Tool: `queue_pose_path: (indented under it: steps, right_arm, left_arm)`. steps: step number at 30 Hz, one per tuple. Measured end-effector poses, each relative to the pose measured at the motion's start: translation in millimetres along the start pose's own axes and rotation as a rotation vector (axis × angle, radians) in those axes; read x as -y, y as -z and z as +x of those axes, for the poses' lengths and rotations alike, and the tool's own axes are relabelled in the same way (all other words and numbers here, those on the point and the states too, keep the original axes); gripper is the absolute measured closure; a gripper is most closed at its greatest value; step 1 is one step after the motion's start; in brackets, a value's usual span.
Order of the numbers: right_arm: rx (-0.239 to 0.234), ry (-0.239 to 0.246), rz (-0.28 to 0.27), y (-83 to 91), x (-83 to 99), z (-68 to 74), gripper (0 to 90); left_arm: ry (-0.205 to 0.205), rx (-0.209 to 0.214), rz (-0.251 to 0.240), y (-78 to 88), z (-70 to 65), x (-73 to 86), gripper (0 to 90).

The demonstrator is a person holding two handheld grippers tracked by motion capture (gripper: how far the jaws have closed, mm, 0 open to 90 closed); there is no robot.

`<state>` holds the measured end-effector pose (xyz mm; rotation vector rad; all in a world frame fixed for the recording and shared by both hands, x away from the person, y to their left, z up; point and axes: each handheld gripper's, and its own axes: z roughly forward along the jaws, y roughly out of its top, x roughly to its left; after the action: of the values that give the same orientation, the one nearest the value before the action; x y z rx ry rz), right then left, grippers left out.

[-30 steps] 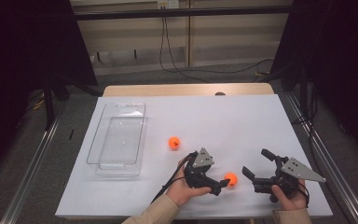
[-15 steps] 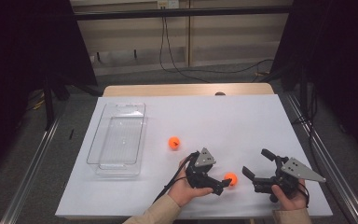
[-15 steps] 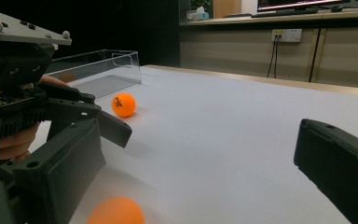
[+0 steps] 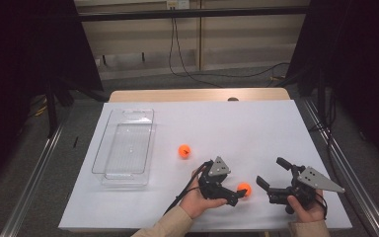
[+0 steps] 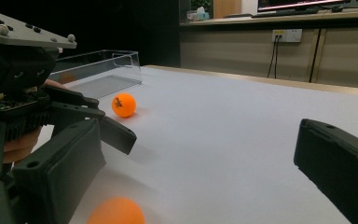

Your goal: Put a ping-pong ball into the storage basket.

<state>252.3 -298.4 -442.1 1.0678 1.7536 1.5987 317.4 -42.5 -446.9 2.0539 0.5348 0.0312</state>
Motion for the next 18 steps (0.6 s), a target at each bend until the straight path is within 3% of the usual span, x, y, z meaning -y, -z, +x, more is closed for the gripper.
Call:
queue_pose_path:
  steps: [18]
  right_arm:
    - [0.001, -0.001, 0.001, -0.3, 0.2, 0.0, 0.7]
  left_arm:
    - [-0.015, 0.044, 0.057, -7.3, -3.7, -1.7, 14.9]
